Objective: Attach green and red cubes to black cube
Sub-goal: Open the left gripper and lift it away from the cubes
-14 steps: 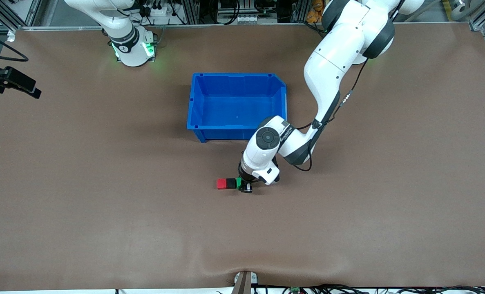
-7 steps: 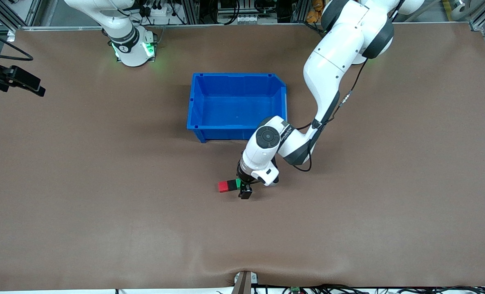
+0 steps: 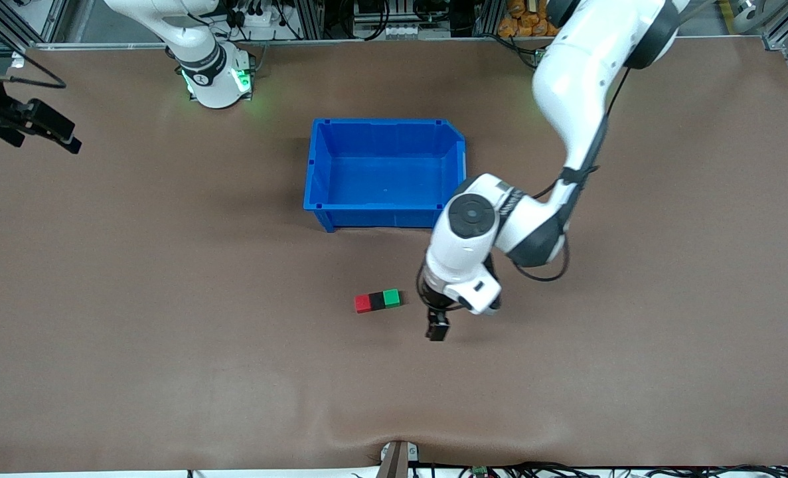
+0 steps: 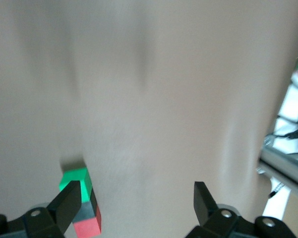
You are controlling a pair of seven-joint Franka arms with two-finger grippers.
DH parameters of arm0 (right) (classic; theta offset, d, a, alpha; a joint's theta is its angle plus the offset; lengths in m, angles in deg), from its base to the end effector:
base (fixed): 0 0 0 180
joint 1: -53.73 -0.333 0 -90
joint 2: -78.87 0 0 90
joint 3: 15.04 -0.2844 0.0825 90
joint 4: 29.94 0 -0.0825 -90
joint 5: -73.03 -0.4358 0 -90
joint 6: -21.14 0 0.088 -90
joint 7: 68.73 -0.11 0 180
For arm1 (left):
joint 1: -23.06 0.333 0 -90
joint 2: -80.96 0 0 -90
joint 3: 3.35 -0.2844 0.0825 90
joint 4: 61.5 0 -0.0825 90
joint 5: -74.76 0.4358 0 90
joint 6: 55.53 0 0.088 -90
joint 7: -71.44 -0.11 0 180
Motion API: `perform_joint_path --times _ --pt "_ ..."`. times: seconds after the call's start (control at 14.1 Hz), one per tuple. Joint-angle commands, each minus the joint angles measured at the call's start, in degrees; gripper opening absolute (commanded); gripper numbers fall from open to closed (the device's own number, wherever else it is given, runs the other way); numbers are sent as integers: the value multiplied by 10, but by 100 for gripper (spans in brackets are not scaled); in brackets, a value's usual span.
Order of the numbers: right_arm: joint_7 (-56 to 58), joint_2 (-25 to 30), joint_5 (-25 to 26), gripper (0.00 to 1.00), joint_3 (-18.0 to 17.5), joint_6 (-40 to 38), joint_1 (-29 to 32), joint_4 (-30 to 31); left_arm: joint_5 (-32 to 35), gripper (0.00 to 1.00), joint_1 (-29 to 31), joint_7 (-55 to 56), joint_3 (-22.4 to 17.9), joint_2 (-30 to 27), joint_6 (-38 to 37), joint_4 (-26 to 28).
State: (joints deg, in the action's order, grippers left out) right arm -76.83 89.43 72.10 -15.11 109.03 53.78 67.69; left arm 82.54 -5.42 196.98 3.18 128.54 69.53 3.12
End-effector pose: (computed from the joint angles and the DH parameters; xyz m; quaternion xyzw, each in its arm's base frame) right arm 0.5496 0.0021 0.6237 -0.9975 0.0701 -0.0066 0.0085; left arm 0.6818 -0.4389 0.2907 0.7056 0.6990 0.0390 0.1092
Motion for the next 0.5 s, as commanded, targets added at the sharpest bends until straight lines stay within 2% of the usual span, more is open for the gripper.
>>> perform_joint_path --times 0.0,0.14,0.42 --pt "51 38 21 100 2 25 2 44 7 100 15 -90 6 -53 -83 42" --pt "119 36 22 100 9 27 17 41 5 100 51 -168 6 -90 -108 74" --pt "126 -16 35 100 12 19 24 -26 -29 100 155 -330 27 -187 -121 151"
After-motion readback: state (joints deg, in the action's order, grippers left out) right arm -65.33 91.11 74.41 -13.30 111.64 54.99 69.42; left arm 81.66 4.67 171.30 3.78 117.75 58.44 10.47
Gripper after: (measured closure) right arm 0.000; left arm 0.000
